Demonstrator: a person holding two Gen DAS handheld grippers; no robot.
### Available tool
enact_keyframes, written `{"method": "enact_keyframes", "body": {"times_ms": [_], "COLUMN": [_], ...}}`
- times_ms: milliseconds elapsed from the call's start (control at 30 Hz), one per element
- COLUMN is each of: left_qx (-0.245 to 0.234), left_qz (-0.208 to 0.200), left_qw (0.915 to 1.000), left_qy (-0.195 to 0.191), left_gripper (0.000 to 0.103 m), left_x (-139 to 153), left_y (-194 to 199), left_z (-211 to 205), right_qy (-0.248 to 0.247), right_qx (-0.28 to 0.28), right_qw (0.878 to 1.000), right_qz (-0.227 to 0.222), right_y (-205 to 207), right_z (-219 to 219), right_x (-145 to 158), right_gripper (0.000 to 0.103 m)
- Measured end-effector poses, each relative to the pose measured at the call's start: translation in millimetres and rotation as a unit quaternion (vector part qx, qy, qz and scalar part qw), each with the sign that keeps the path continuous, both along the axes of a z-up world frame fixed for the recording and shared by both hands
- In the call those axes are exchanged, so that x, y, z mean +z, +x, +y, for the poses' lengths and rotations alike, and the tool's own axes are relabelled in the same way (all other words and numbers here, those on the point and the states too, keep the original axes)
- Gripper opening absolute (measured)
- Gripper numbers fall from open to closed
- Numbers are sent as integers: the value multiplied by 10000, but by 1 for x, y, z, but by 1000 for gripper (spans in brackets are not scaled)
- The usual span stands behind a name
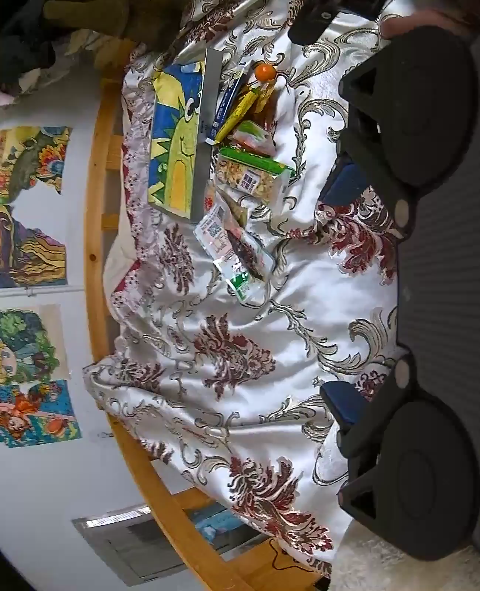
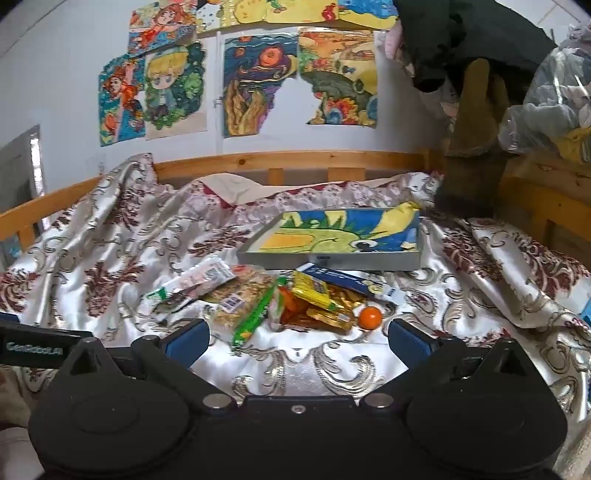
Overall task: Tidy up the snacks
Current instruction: 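Move both tools down toward the snack pile beside the dinosaur tray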
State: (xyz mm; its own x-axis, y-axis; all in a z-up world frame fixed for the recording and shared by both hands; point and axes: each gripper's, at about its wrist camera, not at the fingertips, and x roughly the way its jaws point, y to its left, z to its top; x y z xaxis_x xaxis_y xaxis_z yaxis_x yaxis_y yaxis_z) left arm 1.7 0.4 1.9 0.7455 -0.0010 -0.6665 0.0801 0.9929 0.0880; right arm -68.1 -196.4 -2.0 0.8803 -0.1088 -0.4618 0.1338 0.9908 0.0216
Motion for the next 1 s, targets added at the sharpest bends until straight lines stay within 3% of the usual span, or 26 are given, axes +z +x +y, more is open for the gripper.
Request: {"method": "enact_keyframes", "body": {"times_ms": [233, 300, 500, 633, 733, 800, 867, 1000], "left_qx": [-284, -498, -938, -1412, -1645, -1763, -2011, -2482], "left_qz": [412, 293, 469, 387, 203, -89, -323, -308], "left_qw": [9987, 9983, 9941, 9889, 9861, 9836, 9776, 9669], "left_qy": [-4, 57, 279, 257, 120, 360, 538, 506], "left_gripper": [103, 103, 103, 103, 103, 103, 103, 103], "left_x": [12, 15, 18, 7, -2, -10, -17, -34], "left_y": [28, 30, 67, 99, 116, 128, 138, 153], "left_z": [2, -5, -24, -41, -49, -57, -66, -82], "right_qy": [185, 217, 393, 607, 745, 842, 960, 1321], "right_qx": [557, 729, 913, 1258, 1224, 1162, 1074, 970], "right_qw": [9983, 9971, 9950, 9898, 9893, 9893, 9893, 9857], "right_qz": [7, 11, 78, 280, 263, 253, 245, 393], "right_y": [18, 27, 69, 105, 127, 142, 158, 188], "right_z": [-6, -10, -38, -63, -79, -88, -96, -110], "right_x": [21, 27, 31, 18, 5, -5, -15, -33], "right_gripper": [102, 102, 102, 102, 102, 102, 102, 102]}}
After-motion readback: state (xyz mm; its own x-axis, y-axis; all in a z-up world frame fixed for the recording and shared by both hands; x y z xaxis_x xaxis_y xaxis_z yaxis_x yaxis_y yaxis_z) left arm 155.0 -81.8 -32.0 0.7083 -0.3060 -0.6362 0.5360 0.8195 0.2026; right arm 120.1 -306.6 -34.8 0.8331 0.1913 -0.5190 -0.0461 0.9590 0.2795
